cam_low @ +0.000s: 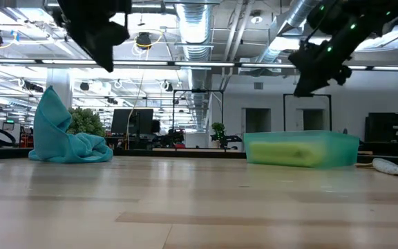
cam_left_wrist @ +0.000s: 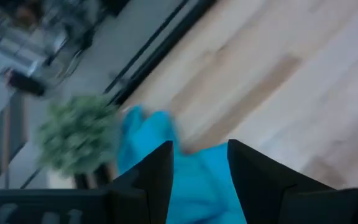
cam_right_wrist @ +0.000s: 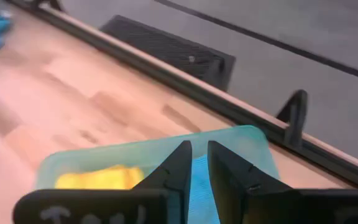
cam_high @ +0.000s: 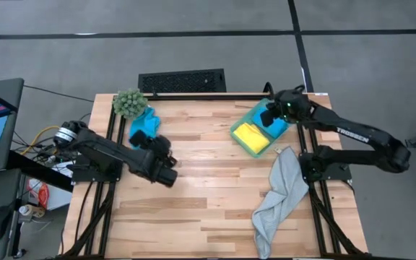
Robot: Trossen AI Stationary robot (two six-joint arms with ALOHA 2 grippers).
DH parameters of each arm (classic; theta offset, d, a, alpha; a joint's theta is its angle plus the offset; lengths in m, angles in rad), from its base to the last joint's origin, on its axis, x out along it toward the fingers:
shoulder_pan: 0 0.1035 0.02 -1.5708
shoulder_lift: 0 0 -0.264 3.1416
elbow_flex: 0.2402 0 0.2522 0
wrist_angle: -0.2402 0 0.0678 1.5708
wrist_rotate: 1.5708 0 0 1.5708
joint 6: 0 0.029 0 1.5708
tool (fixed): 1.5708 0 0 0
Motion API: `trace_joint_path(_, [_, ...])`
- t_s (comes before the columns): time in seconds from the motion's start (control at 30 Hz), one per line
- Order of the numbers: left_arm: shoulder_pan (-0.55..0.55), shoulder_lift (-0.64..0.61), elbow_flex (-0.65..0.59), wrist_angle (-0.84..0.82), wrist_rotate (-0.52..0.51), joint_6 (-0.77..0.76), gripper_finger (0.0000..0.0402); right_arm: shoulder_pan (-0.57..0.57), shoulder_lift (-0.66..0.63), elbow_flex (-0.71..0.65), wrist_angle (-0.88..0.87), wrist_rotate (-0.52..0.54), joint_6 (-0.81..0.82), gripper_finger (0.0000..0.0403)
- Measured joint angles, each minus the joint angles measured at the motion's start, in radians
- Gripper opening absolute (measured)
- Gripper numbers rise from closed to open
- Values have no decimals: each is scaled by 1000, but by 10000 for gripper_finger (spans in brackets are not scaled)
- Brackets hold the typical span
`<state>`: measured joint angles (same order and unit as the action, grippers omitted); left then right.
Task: Fold microfiber towels
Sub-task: Put the right blue towel into the blue bin, then fold the blue towel
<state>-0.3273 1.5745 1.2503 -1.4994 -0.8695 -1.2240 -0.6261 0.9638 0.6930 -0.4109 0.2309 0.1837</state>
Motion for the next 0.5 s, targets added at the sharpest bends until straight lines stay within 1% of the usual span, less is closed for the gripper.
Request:
trace_joint_path(0.07, [2,-20,-2,-82,25,-91,148,24,-29,0,-15,0,5,76])
trace_joint_path(0.2, [-6,-139,-68,-40,93,-187,158,61,-48,0,-26,0,3,76])
trace_joint_path(0.33, [-4,-233,-186,-72,155,-363,175,88,-38,0,-13,0,-2,83])
trace_joint_path(0.4, [0,-289,-249,-72,169,-447,186,98,-22,0,-14,0,-6,90])
trace_joint_path(0.5, [8,-339,-336,-7,184,-494,202,103,3,0,-5,1,-8,102])
